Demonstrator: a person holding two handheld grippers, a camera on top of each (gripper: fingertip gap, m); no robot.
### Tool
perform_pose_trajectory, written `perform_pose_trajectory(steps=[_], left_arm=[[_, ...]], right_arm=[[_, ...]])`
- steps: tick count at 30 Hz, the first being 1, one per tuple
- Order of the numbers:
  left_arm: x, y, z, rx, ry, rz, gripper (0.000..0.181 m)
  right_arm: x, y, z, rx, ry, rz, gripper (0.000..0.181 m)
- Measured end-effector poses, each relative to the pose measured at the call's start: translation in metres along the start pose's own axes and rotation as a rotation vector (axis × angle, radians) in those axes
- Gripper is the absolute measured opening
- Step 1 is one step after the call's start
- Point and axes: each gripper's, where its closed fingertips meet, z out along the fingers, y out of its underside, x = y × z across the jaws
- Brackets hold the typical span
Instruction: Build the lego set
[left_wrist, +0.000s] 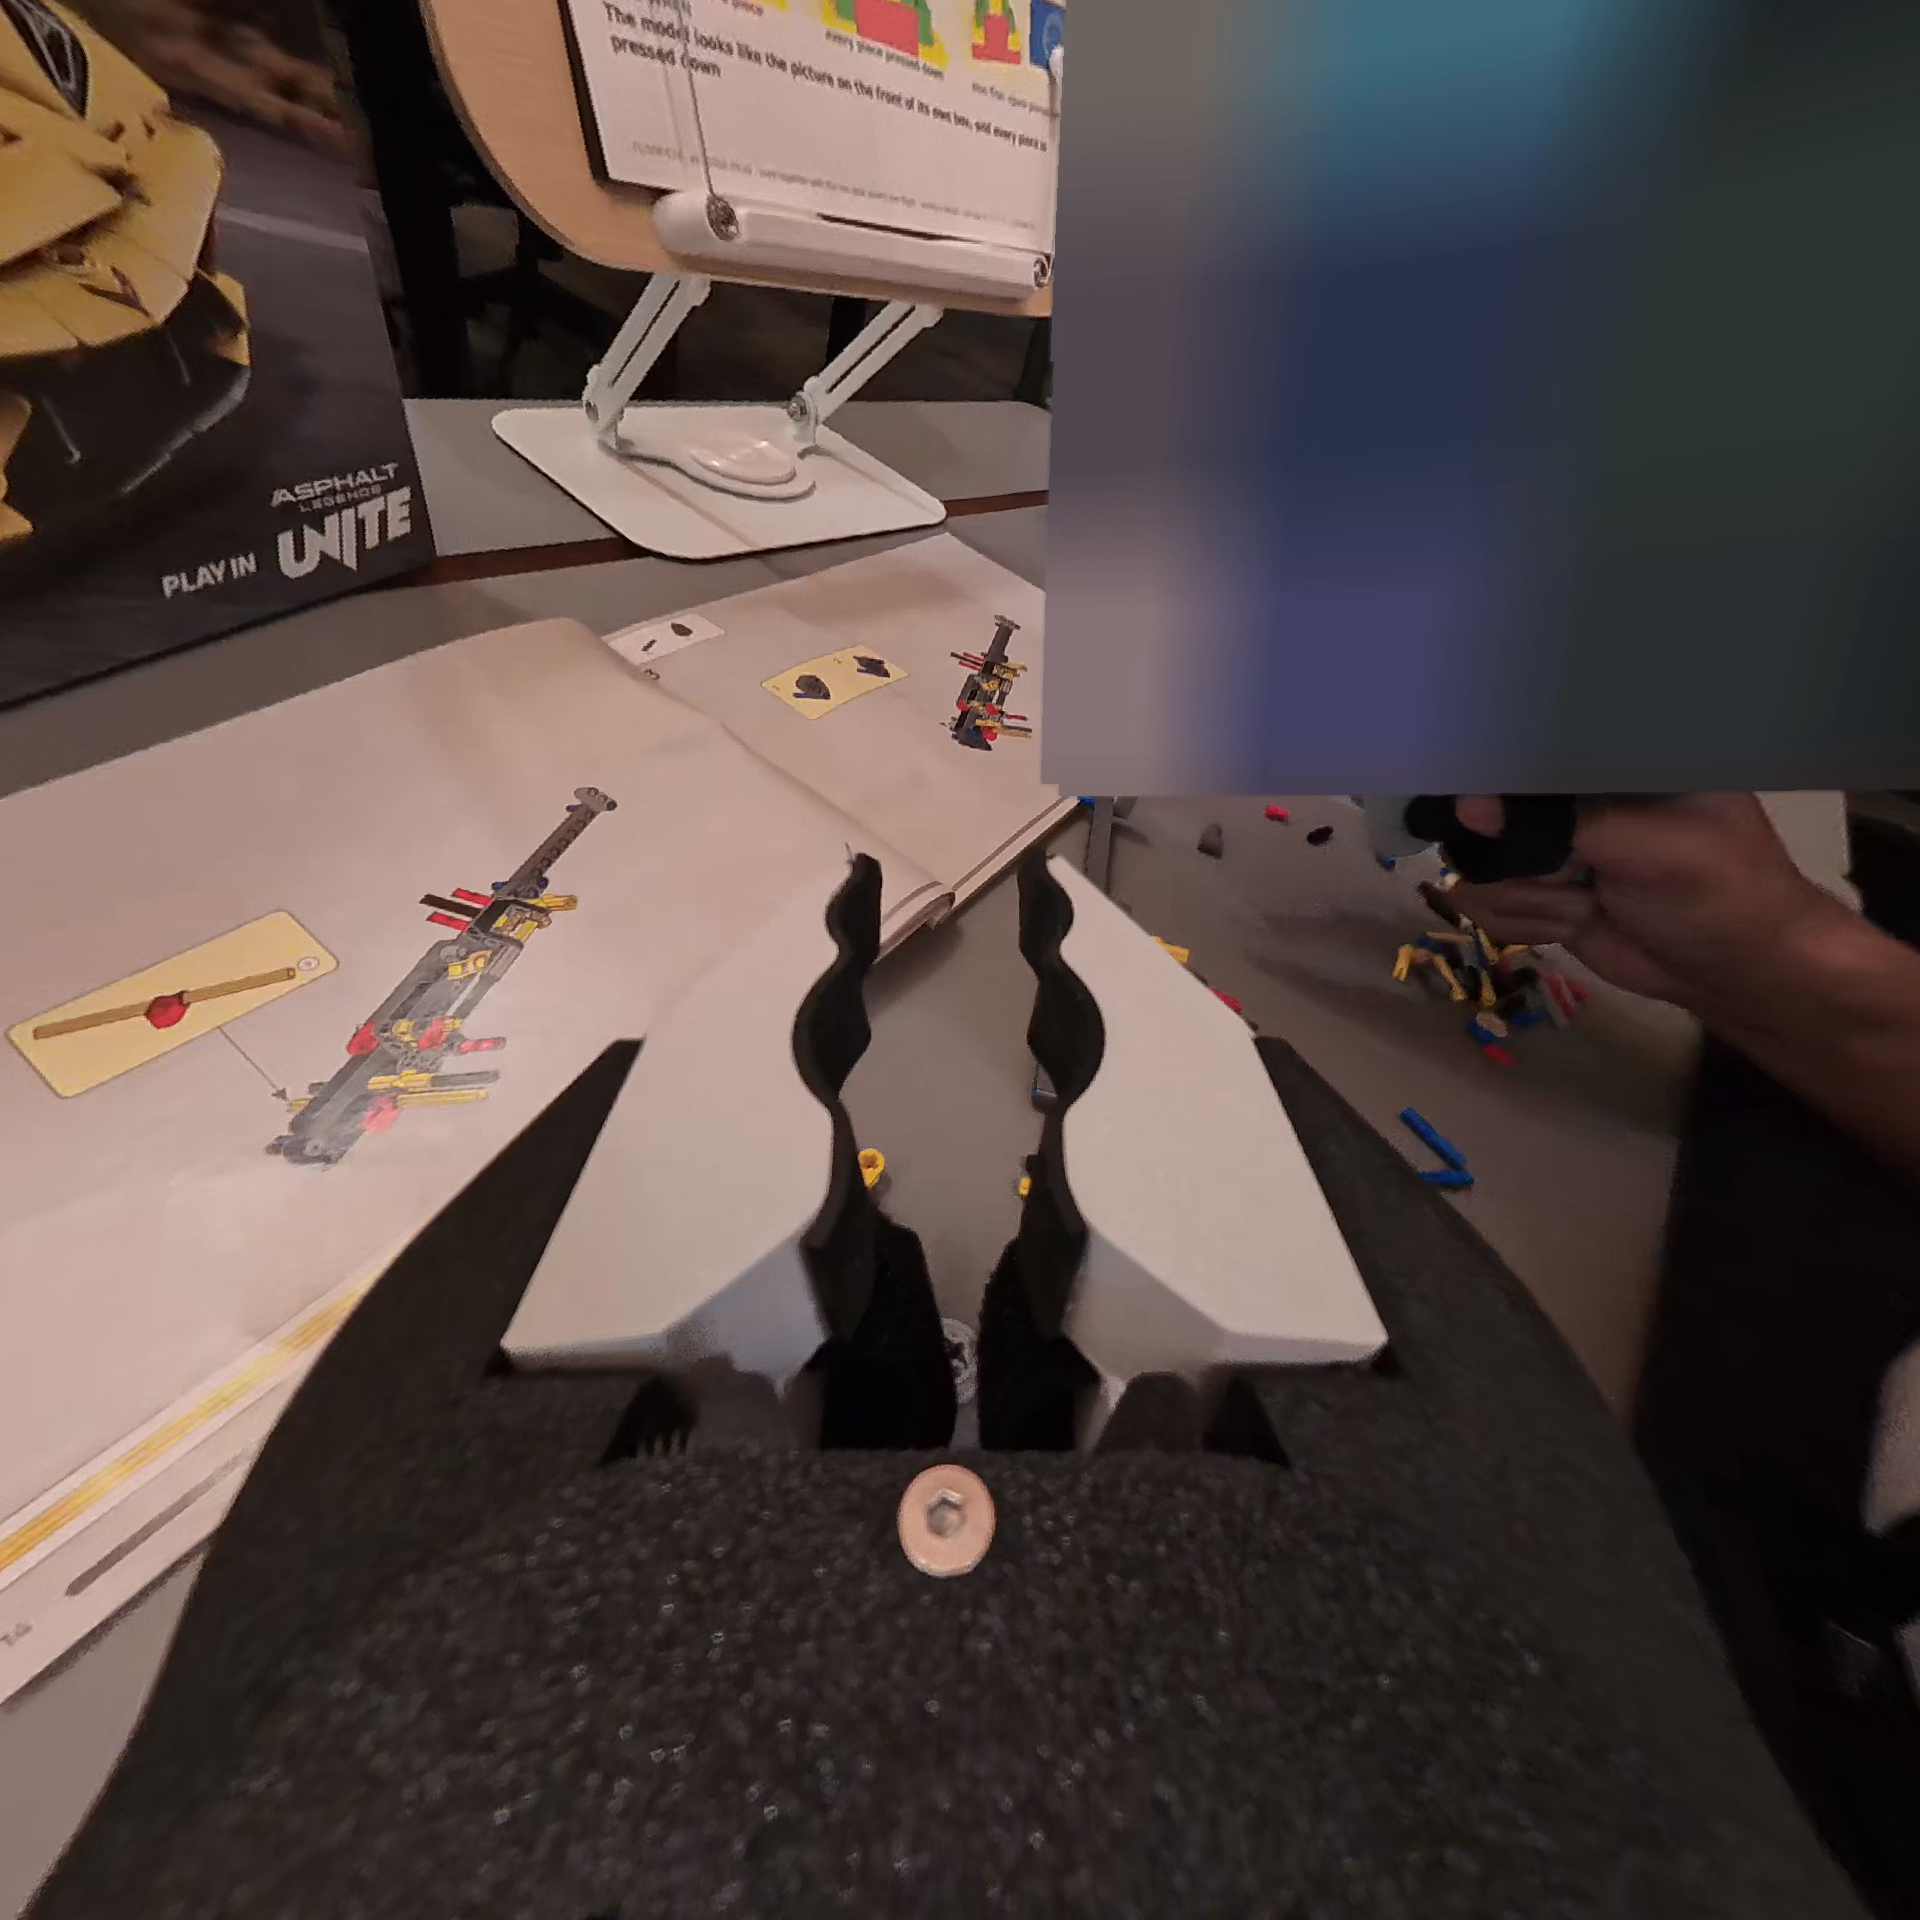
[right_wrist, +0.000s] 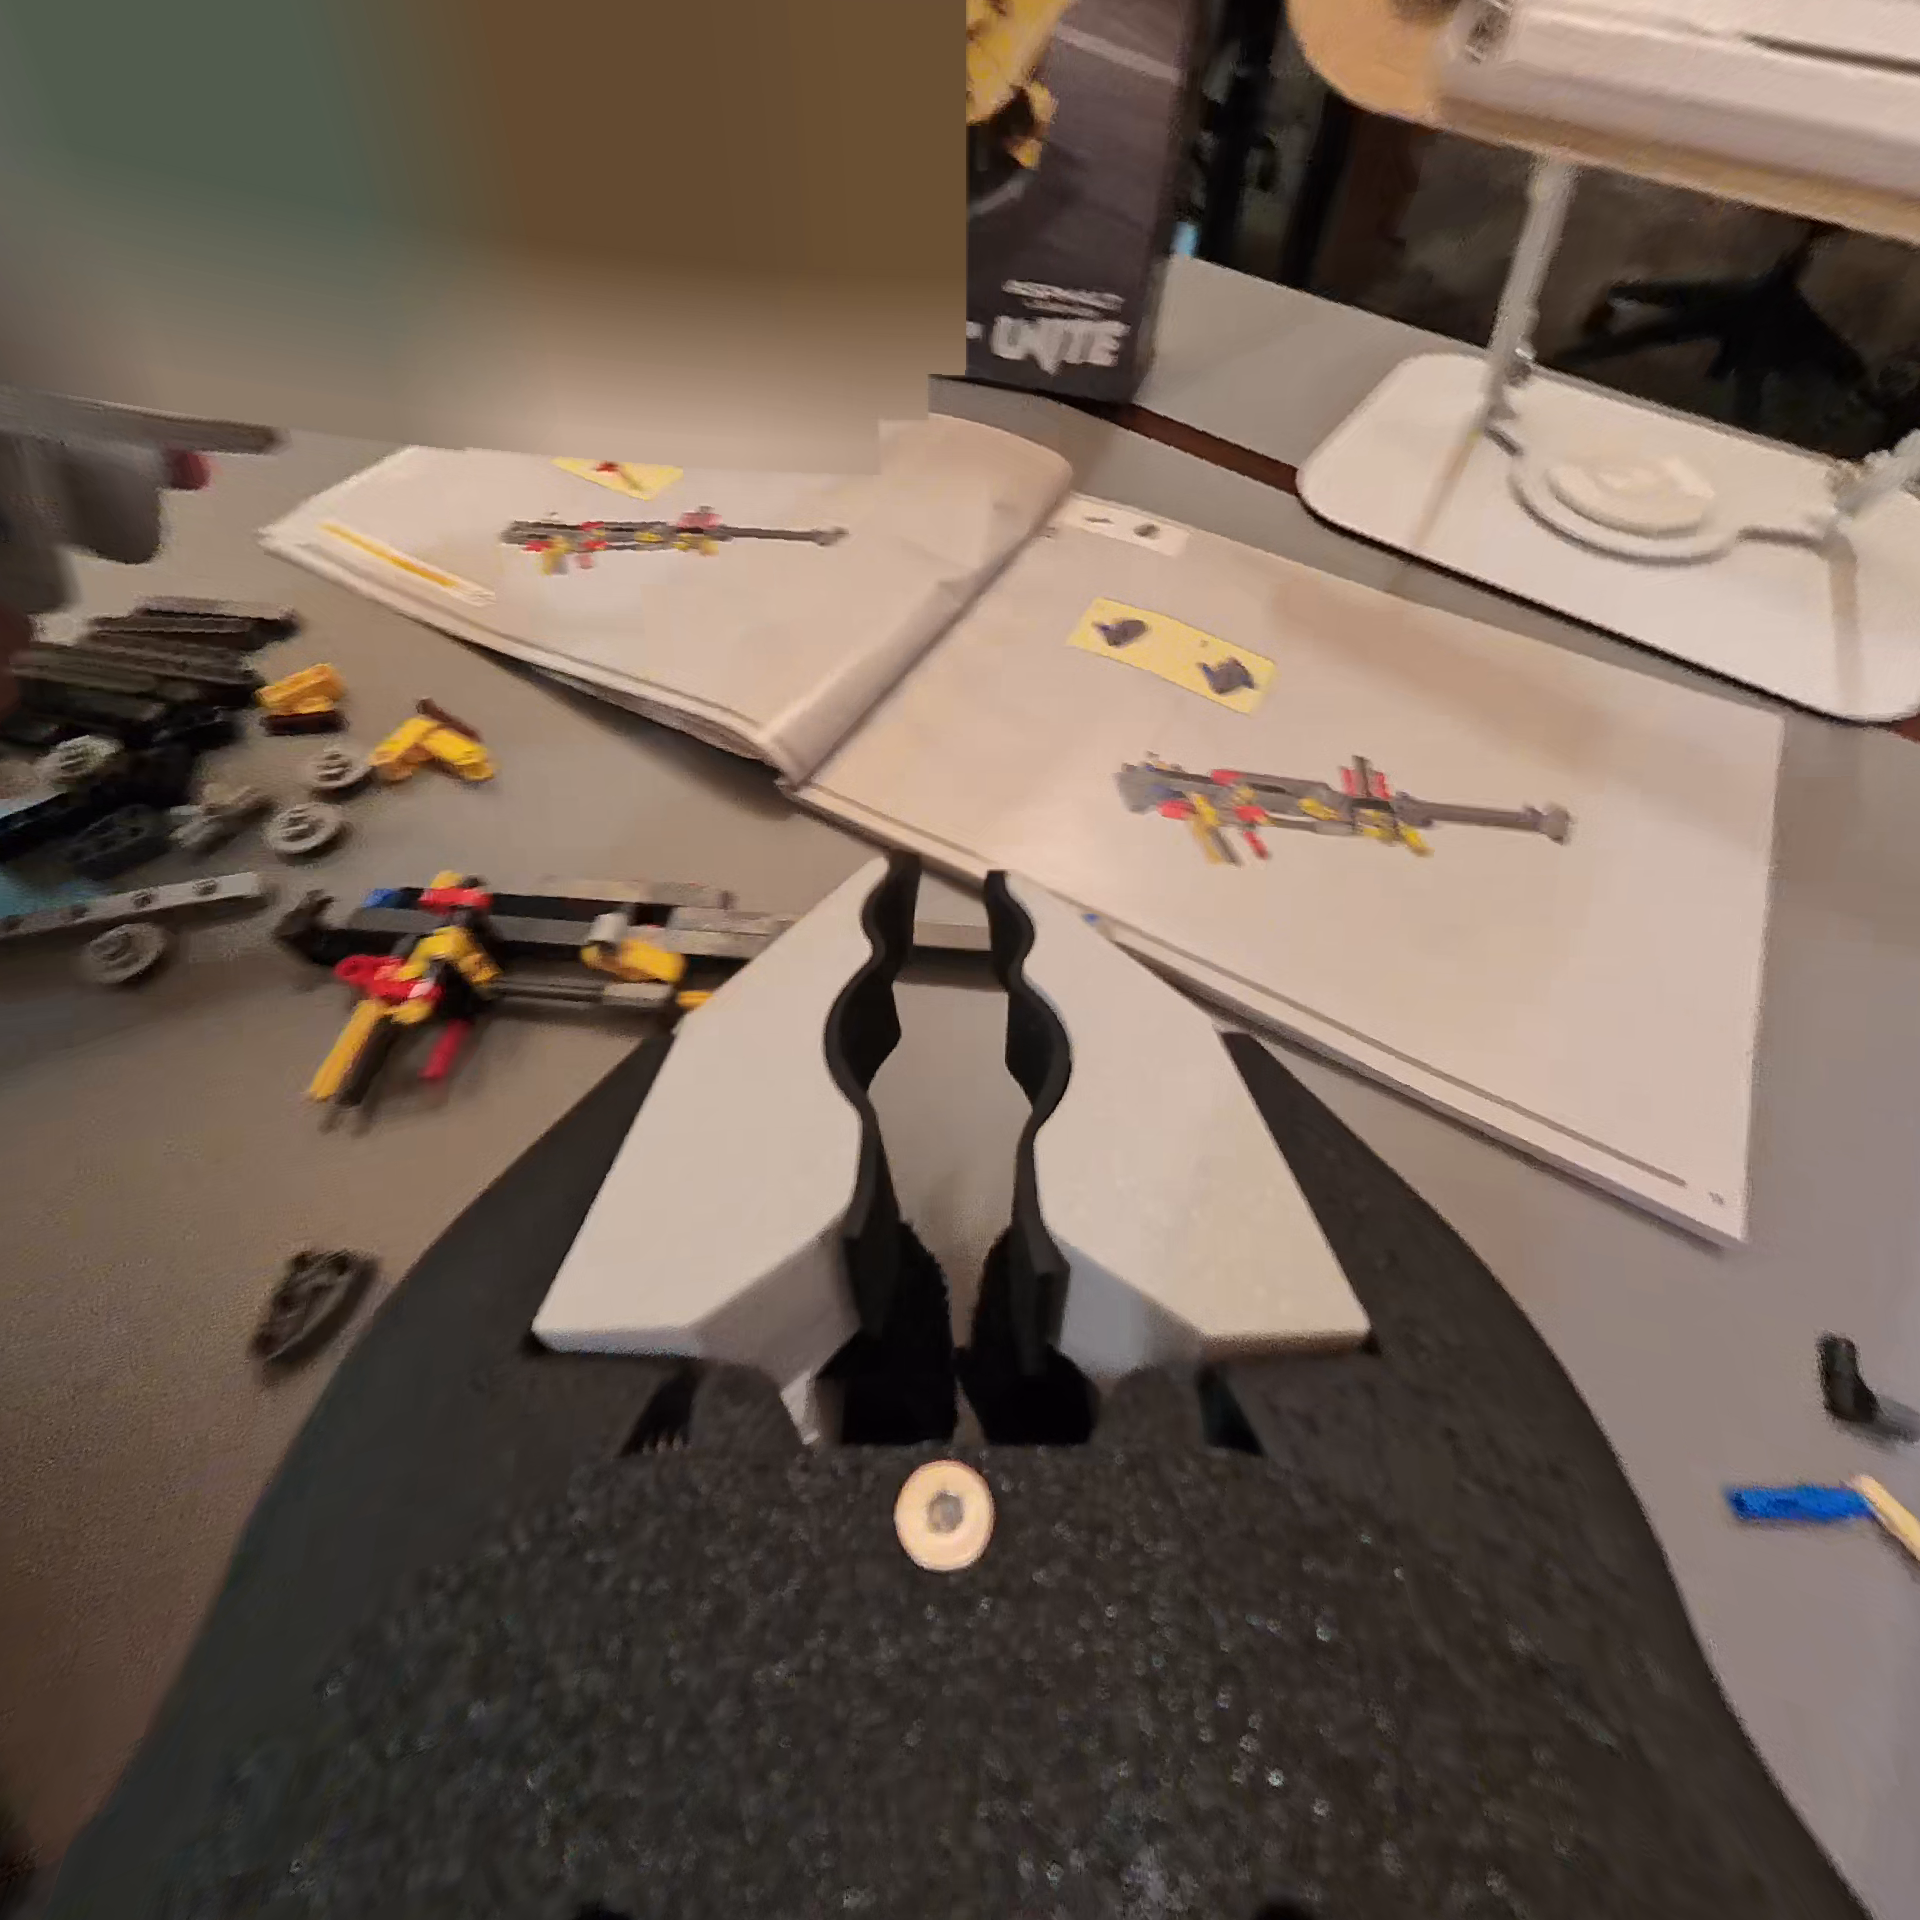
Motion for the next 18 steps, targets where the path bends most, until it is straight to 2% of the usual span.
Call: perform_pose_trajectory(steps=[3, 5, 9, 12, 18], left_arm=[[0.005, 0.007, 0.006, -0.038, 0.004, 0.034, 0.024], [0.012, 0.008, 0.008, -0.045, 0.014, 0.054, 0.024], [0.02, 0.008, 0.011, -0.041, -0.004, 0.131, 0.023], [0.026, 0.008, 0.012, -0.037, 0.009, 0.132, 0.023], [0.032, 0.008, 0.013, -0.029, 0.009, 0.162, 0.023]], right_arm=[[-0.059, 0.012, -0.01, -0.096, -0.265, -0.019, 0.013], [-0.095, 0.025, -0.023, -0.175, -0.376, -0.018, 0.022], [-0.123, 0.059, -0.037, -0.307, -0.316, -0.112, 0.025], [-0.131, 0.082, -0.037, -0.401, -0.264, -0.142, 0.029], [-0.136, 0.092, -0.032, -0.443, -0.209, -0.178, 0.029]])
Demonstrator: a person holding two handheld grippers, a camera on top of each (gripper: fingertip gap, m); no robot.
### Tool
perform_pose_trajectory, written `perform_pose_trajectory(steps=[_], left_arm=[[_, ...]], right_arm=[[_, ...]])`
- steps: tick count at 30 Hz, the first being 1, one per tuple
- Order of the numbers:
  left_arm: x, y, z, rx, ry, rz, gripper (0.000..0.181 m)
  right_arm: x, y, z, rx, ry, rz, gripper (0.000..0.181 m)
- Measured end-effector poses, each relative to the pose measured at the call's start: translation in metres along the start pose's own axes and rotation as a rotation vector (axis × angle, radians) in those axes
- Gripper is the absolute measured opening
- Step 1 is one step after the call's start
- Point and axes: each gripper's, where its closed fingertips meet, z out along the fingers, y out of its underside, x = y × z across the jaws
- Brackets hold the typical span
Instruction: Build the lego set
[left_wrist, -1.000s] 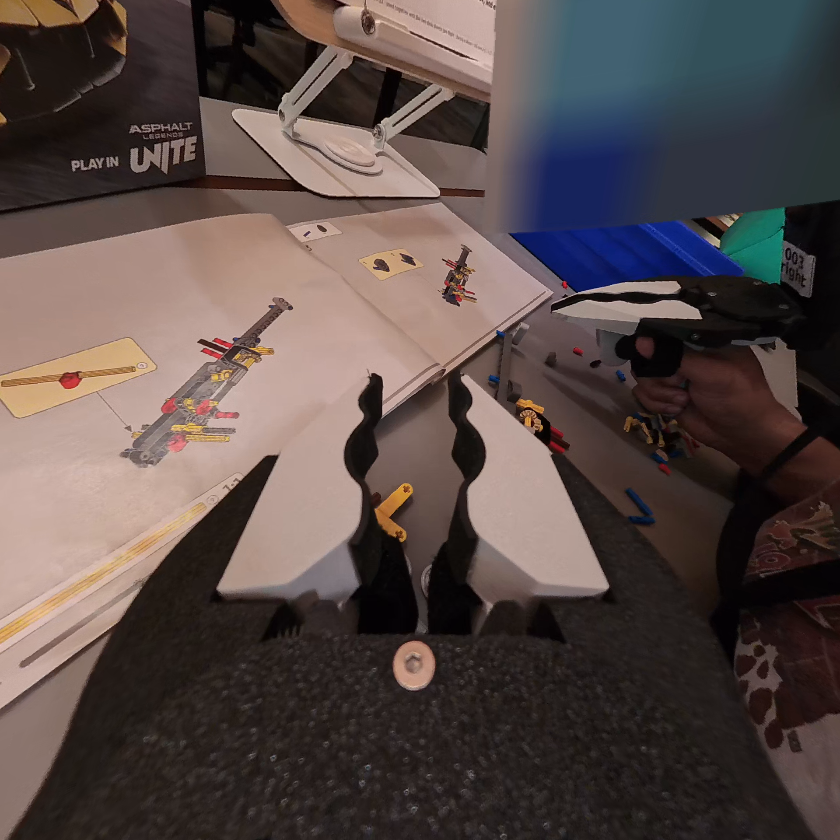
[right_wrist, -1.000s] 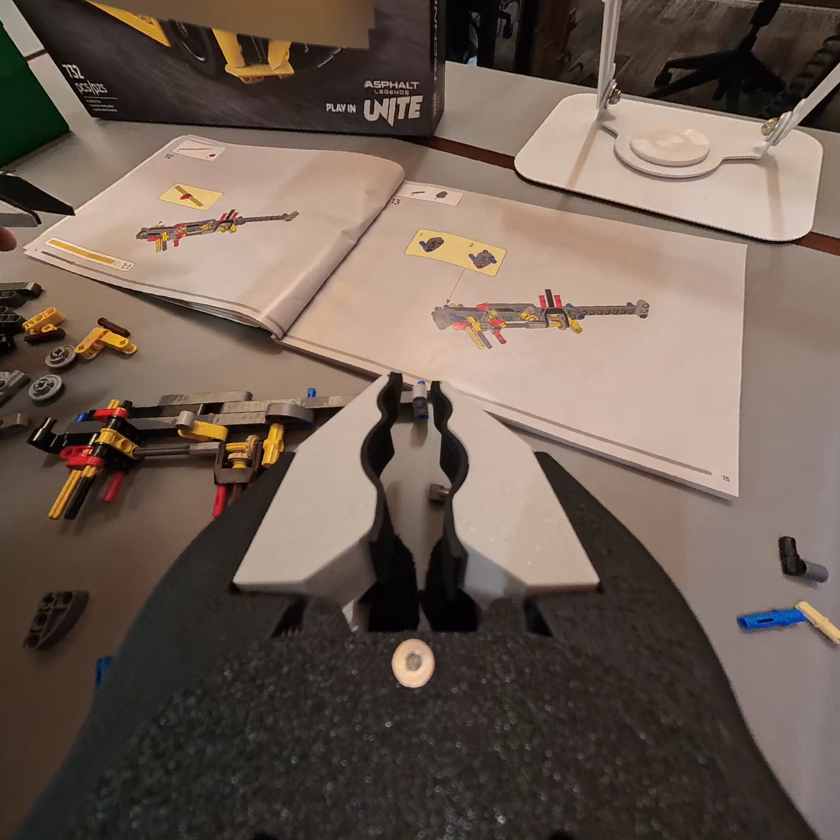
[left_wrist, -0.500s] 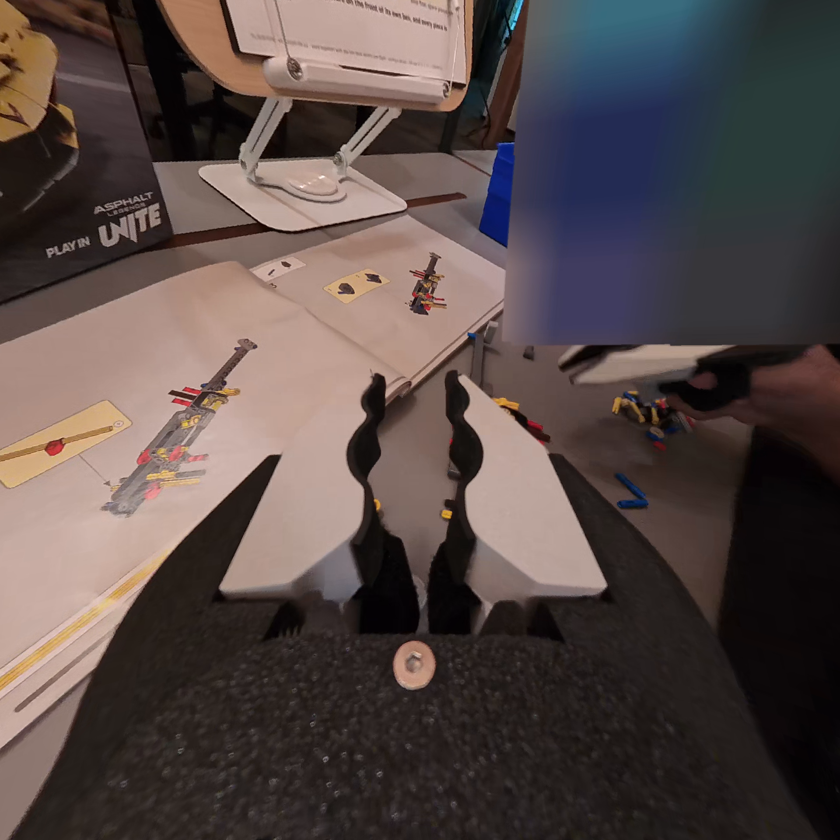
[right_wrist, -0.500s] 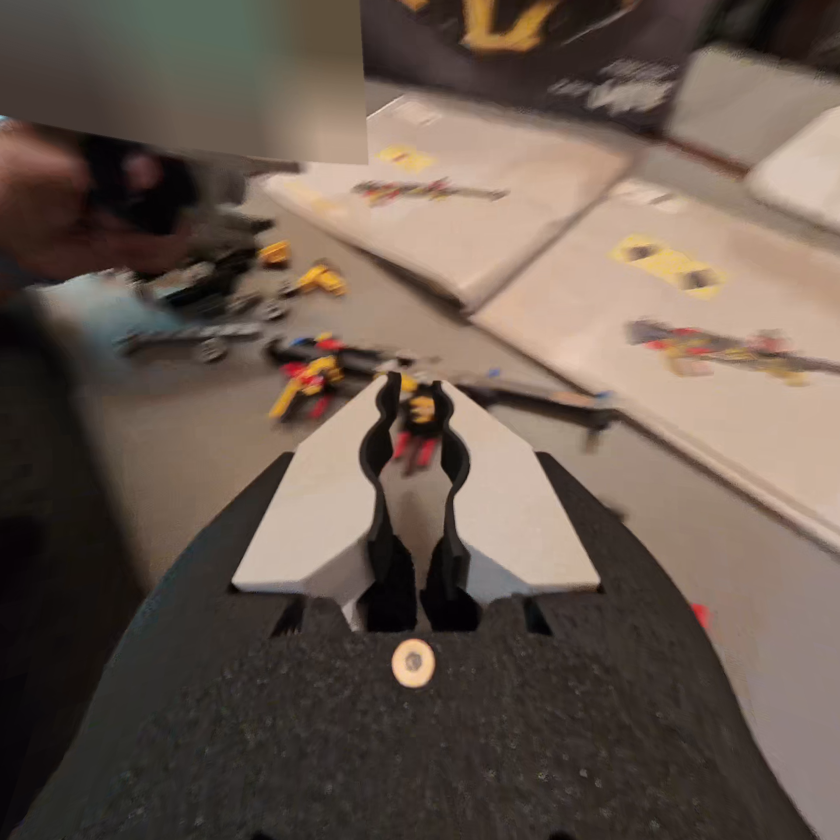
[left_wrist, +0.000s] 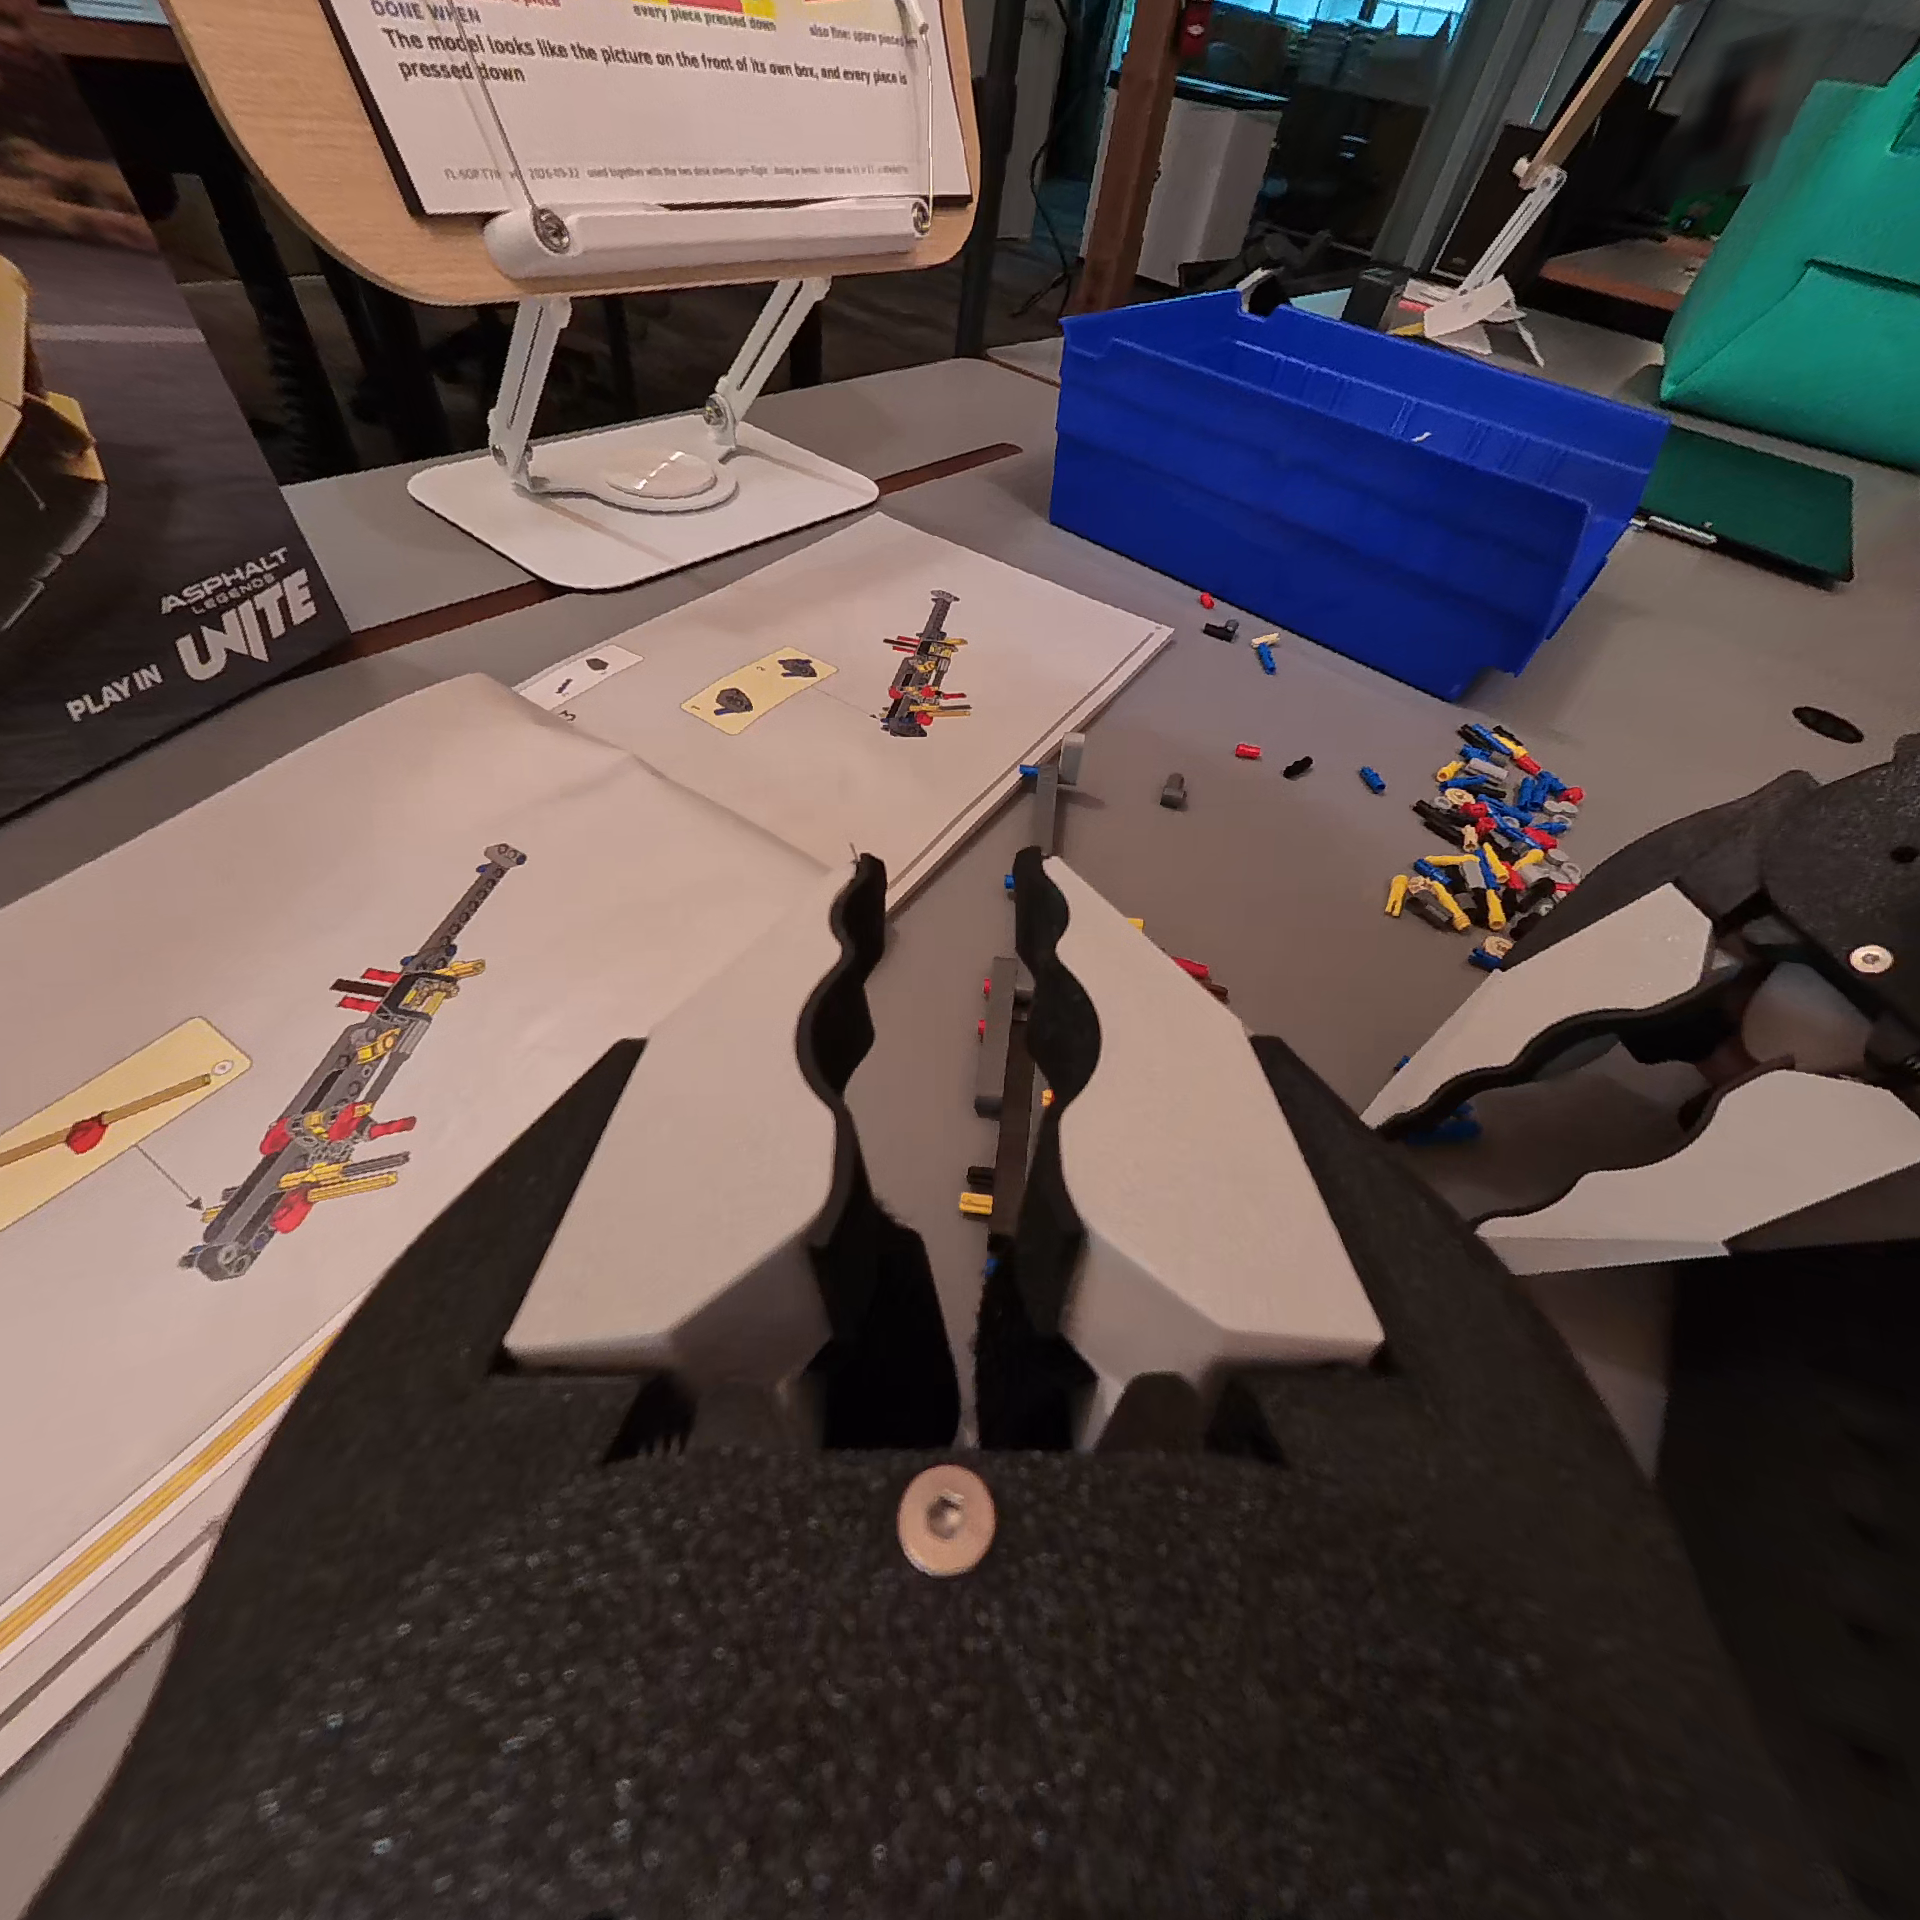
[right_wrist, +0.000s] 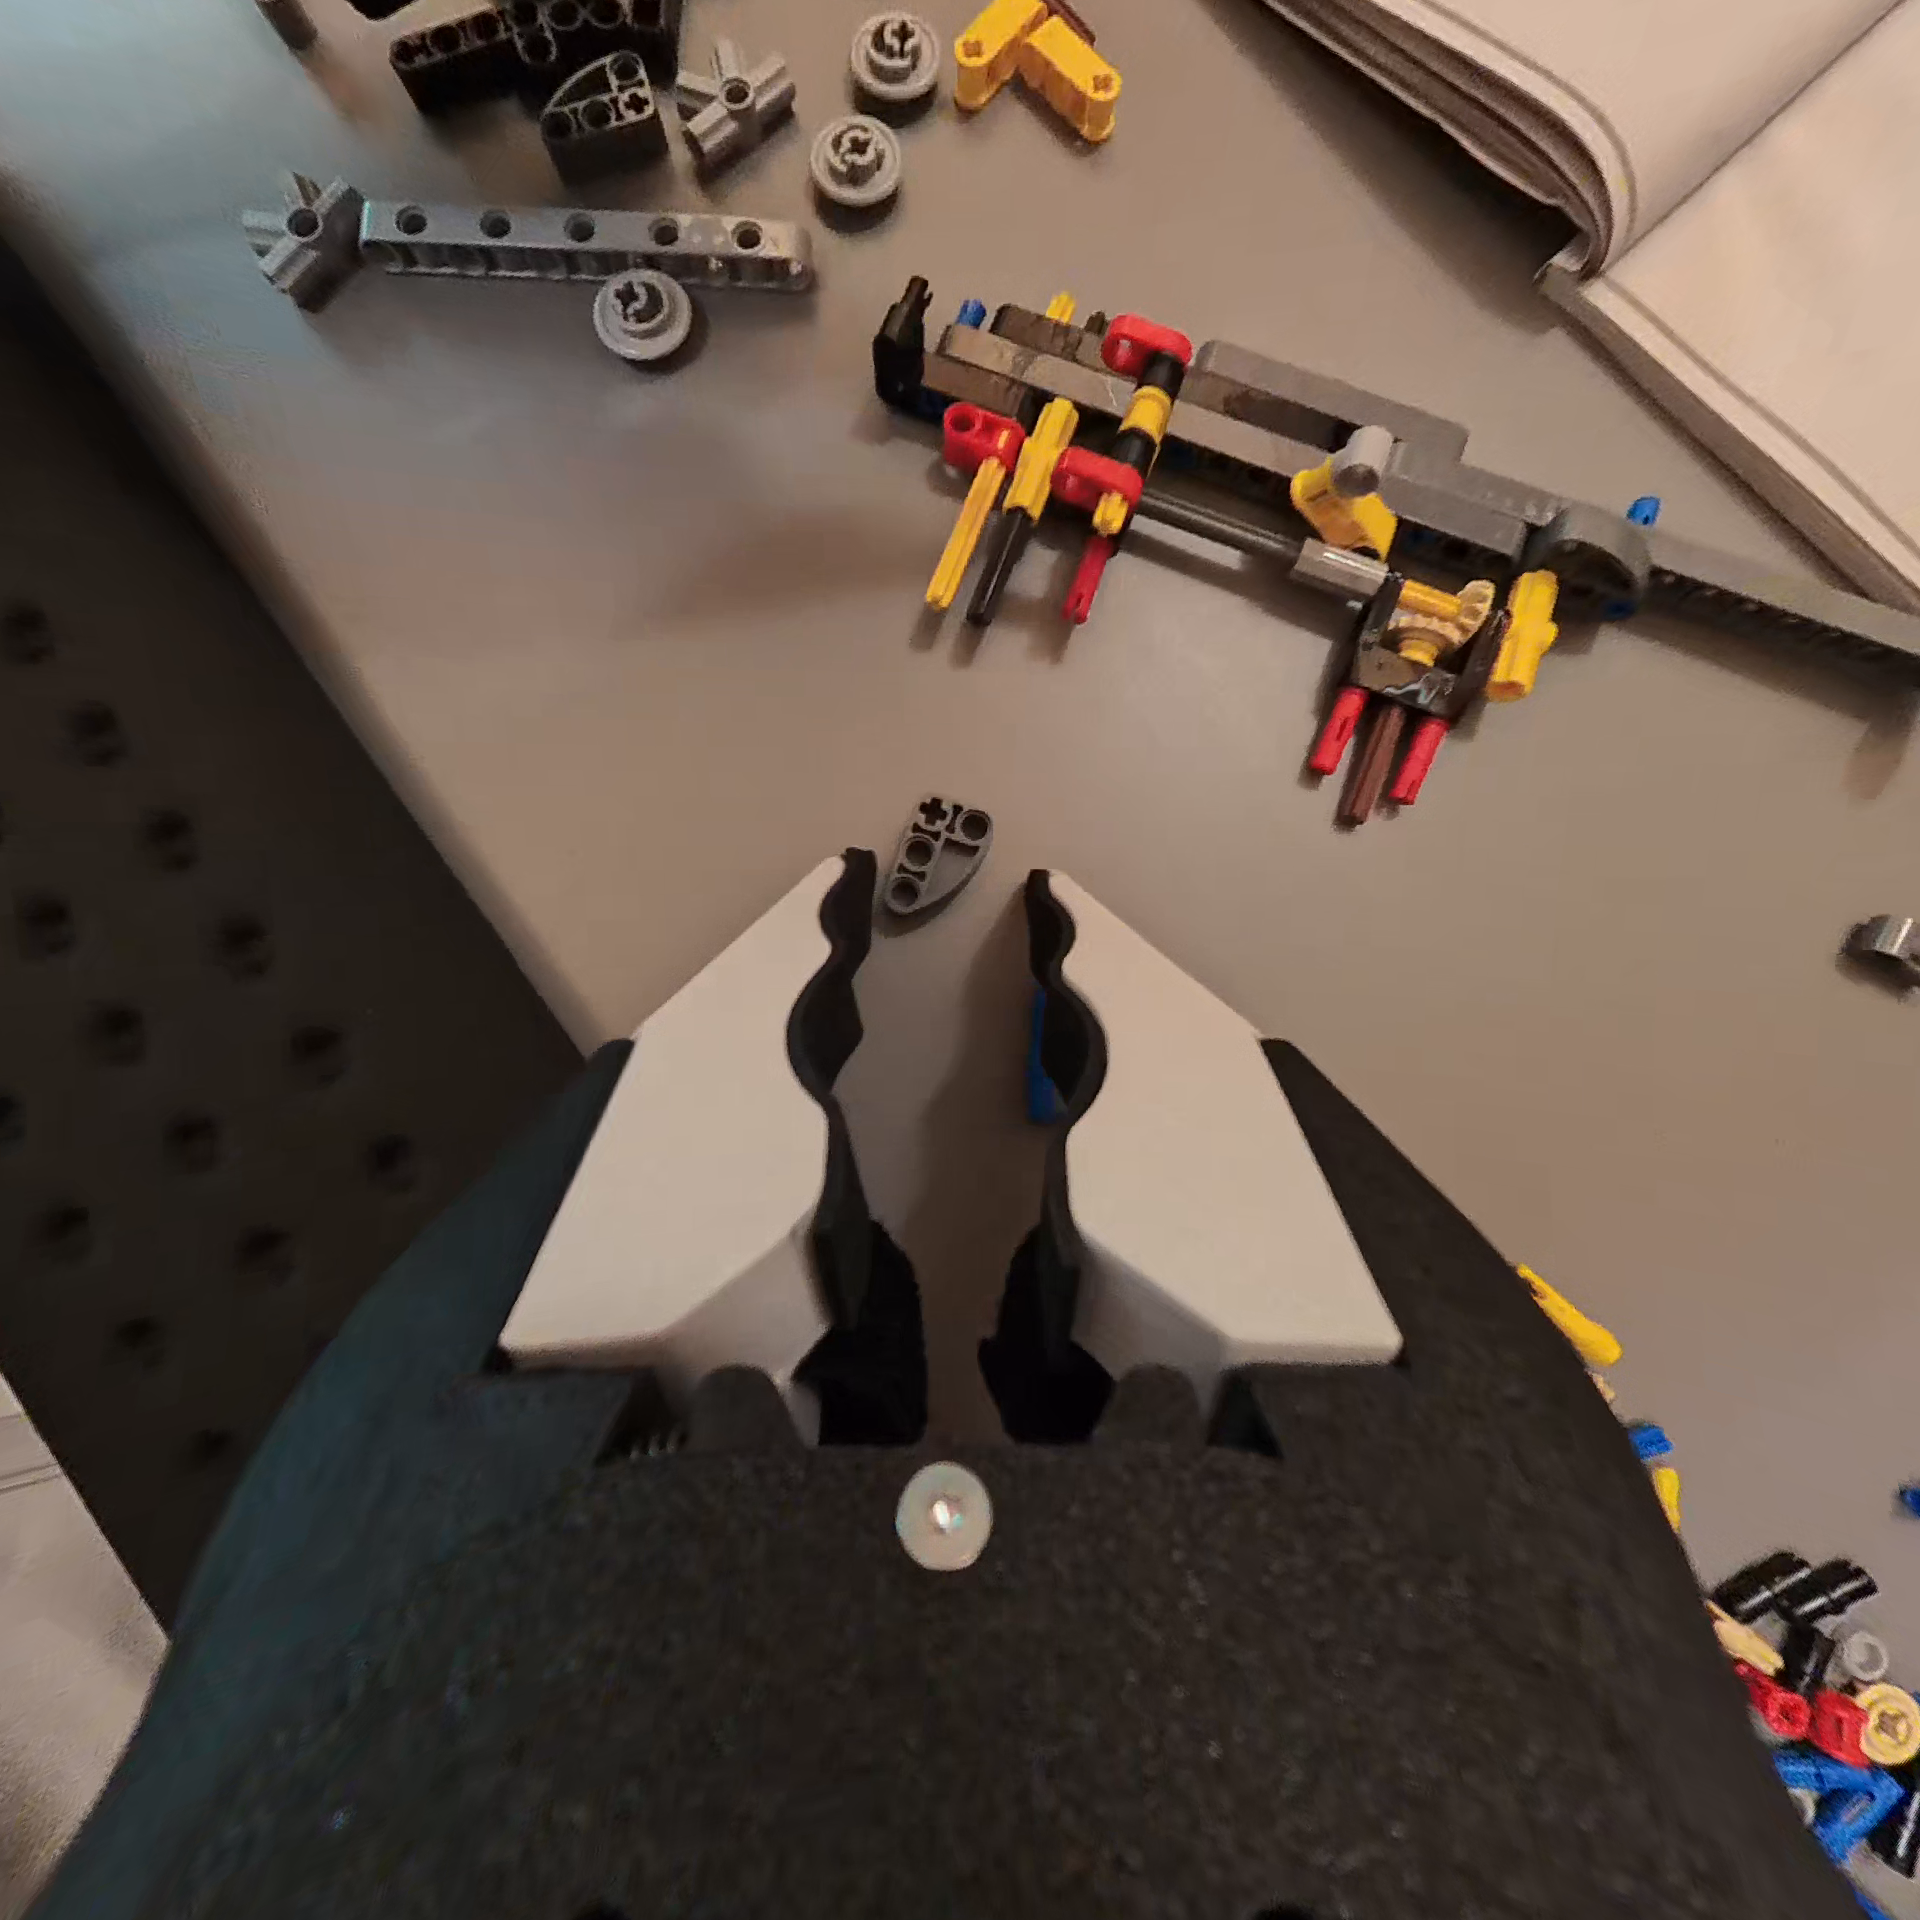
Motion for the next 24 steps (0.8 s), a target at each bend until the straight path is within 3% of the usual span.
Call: perform_pose_trajectory(steps=[5, 11, 15, 18, 22, 24], left_arm=[[0.003, 0.002, 0.002, -0.011, -0.002, 0.022, 0.023], [0.01, 0.006, 0.005, -0.03, 0.002, 0.07, 0.023], [0.021, 0.012, 0.008, -0.059, 0.052, 0.083, 0.023], [0.044, 0.02, 0.01, -0.1, 0.182, 0.018, 0.024], [0.094, 0.018, 0.003, -0.126, 0.513, -0.214, 0.032], [0.102, 0.015, 0.001, -0.123, 0.567, -0.269, 0.031]], right_arm=[[0.002, -0.001, 0.001, 0.001, 0.021, 0.008, 0.027], [0.01, 0.0, -0.001, 0.012, 0.06, 0.033, 0.01], [0.015, -0.011, -0.012, 0.104, 0.079, 0.062, 0.01], [0.027, -0.026, -0.028, 0.22, 0.168, 0.066, 0.01], [0.028, -0.054, -0.055, 0.414, 0.275, -0.031, 0.01], [0.033, -0.06, -0.065, 0.441, 0.393, -0.113, 0.01]])
